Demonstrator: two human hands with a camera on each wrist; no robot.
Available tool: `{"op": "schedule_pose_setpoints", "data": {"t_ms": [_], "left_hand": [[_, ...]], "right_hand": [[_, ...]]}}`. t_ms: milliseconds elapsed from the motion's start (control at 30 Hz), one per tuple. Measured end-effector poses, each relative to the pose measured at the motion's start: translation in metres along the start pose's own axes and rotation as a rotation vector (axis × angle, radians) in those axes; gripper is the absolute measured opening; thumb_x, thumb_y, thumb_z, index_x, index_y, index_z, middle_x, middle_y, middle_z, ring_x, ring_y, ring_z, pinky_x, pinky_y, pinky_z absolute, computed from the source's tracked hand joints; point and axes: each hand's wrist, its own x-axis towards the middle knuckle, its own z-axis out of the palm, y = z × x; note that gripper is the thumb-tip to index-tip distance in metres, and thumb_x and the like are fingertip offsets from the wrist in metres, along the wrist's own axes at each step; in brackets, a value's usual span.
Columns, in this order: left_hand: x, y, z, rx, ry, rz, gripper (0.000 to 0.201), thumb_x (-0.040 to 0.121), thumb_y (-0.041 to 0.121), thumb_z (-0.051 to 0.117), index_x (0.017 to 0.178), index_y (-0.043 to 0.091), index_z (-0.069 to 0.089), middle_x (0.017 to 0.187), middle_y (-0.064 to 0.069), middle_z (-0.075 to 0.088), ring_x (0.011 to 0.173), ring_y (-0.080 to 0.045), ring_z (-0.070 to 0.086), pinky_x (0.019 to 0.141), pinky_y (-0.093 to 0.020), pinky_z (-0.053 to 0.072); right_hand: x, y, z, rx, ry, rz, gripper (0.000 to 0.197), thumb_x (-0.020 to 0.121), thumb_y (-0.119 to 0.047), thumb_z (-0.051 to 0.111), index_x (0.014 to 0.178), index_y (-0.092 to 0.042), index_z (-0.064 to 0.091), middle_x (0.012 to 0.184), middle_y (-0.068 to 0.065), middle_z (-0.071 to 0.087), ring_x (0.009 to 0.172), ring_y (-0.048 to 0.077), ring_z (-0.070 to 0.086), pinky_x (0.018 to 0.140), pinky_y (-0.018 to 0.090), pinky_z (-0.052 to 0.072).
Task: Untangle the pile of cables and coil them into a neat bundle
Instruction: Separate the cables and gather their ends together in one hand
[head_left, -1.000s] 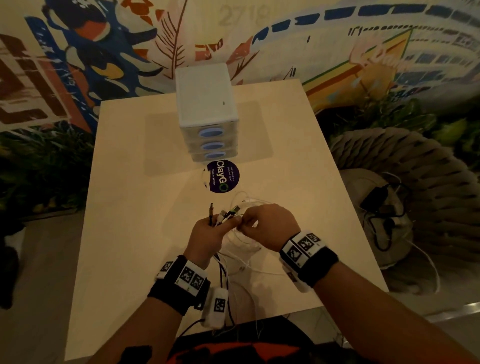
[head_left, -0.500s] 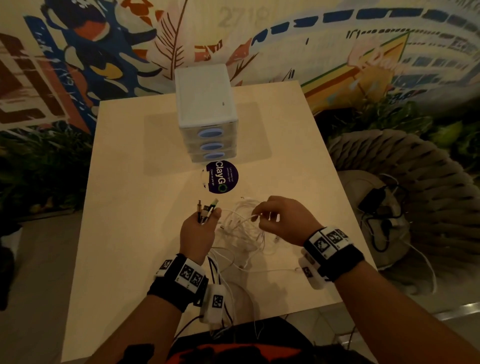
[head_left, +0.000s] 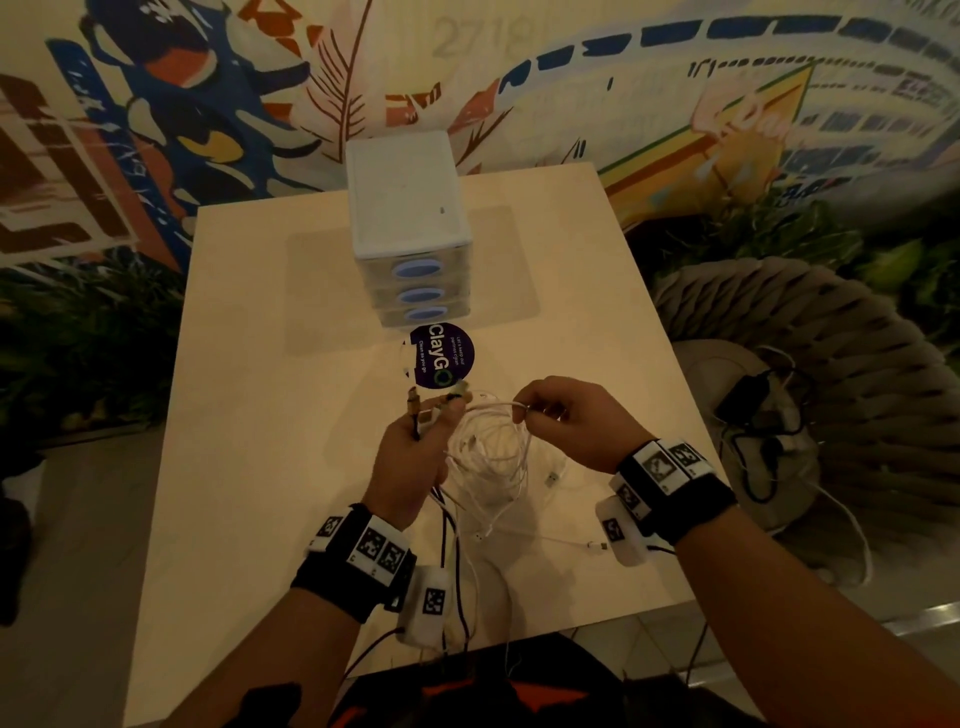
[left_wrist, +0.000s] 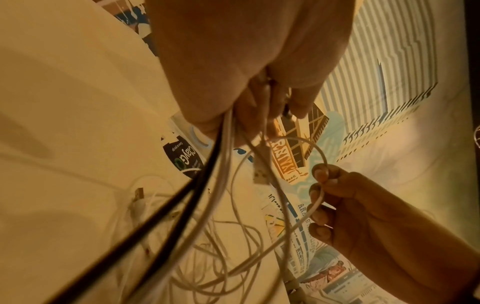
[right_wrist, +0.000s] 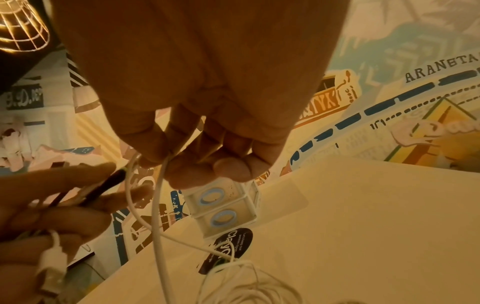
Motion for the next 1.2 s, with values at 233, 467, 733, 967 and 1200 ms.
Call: {"op": "schedule_pose_setpoints", "data": {"t_ms": [233,467,733,967,1200], "left_hand": [[0.001,0.003,0.002,0.409,-0.044,0.115,0.006,0.093,0.025,0.073,0.095,0.022,0.077,0.089,0.005,0.078,0.091,-0.012,0.072,0.085,-0.031,0.055],[0.010,-0.006,-0.008,0.525,0.073,0.075,0.006,0.093,0.030,0.073,0.087,0.026,0.074,0.080,0.002,0.074,0.075,-0.011,0.065,0.072,-0.026,0.048],[0.001,0.006,-0.008,0.340,0.118,0.064,0.036,0.098,0.040,0.062,0.081,0.010,0.070,0.054,0.010,0.056,0.046,-0.004,0.043,0.053,-0.024,0.037],[-0.014,0.027,0.005,0.064,-0.102,0.052,0.041,0.092,0.049,0.055,0.071,0.014,0.059,0.056,0.000,0.038,0.044,-0.009,0.027,0.044,-0.023,0.025],[-0.011,0.027,0.002,-0.015,-0.067,0.008,0.045,0.096,0.050,0.052,0.068,0.017,0.062,0.052,0.001,0.040,0.044,-0.011,0.028,0.044,-0.023,0.024]], "right_hand": [[0.006,-0.002,-0.004,-0.003,0.035,-0.030,0.014,0.095,-0.015,0.058,0.093,-0.026,0.067,0.089,-0.009,0.065,0.082,0.006,0.058,0.074,0.024,0.042],[0.008,-0.017,-0.025,0.113,-0.015,-0.035,0.024,0.104,-0.009,0.041,0.098,-0.025,0.058,0.089,-0.003,0.069,0.081,0.016,0.069,0.070,0.033,0.057],[0.013,0.000,-0.029,0.123,0.051,0.050,0.025,0.105,-0.012,0.041,0.104,-0.028,0.061,0.093,-0.003,0.071,0.078,0.015,0.071,0.072,0.034,0.058],[0.008,0.022,-0.010,0.025,0.068,0.130,0.029,0.095,-0.045,0.065,0.120,-0.038,0.052,0.105,-0.010,0.065,0.084,0.007,0.068,0.076,0.029,0.055],[-0.001,-0.015,0.005,-0.174,0.198,-0.295,0.032,0.084,-0.048,0.074,0.105,-0.026,0.062,0.102,-0.009,0.055,0.086,0.005,0.053,0.078,0.016,0.044]]}}
